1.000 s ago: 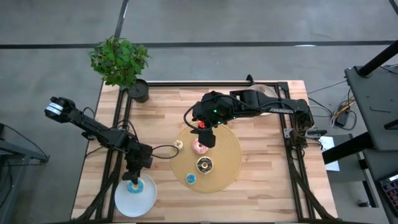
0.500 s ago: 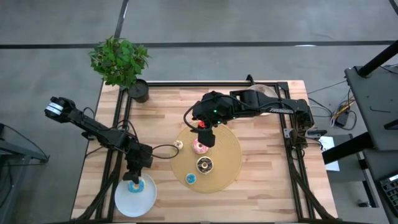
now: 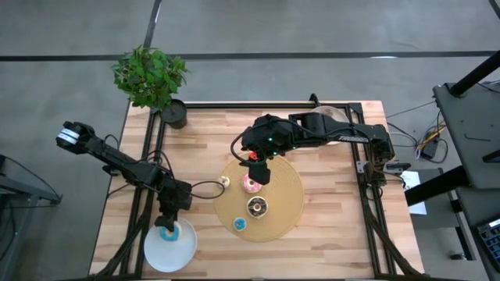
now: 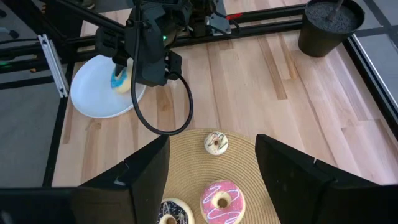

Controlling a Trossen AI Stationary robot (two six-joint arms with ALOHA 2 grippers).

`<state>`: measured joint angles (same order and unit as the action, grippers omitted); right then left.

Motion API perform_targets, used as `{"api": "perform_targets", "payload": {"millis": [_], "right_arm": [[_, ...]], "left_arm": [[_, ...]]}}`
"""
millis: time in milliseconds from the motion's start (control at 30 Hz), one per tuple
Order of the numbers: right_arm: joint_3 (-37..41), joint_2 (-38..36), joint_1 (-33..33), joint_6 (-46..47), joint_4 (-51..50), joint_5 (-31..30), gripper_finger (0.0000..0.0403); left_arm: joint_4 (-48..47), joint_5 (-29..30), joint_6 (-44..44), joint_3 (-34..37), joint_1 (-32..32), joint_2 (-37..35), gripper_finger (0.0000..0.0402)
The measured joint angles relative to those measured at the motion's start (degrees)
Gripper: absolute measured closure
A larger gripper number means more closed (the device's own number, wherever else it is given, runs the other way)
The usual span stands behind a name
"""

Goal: Pick & Place donuts
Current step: Put the large blue donut on the white plate

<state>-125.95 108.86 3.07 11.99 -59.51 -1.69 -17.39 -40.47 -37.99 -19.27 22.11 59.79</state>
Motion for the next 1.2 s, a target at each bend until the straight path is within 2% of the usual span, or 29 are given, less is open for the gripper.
{"api": "perform_targets", "payload": {"millis": [1200], "right_arm": [[0.00, 0.00, 0.00, 0.00, -0.02, 0.02, 0.0175]], "left_arm": [[-2.79, -1.05, 1.45, -1.05, -0.13, 0.00, 0.0218]]}}
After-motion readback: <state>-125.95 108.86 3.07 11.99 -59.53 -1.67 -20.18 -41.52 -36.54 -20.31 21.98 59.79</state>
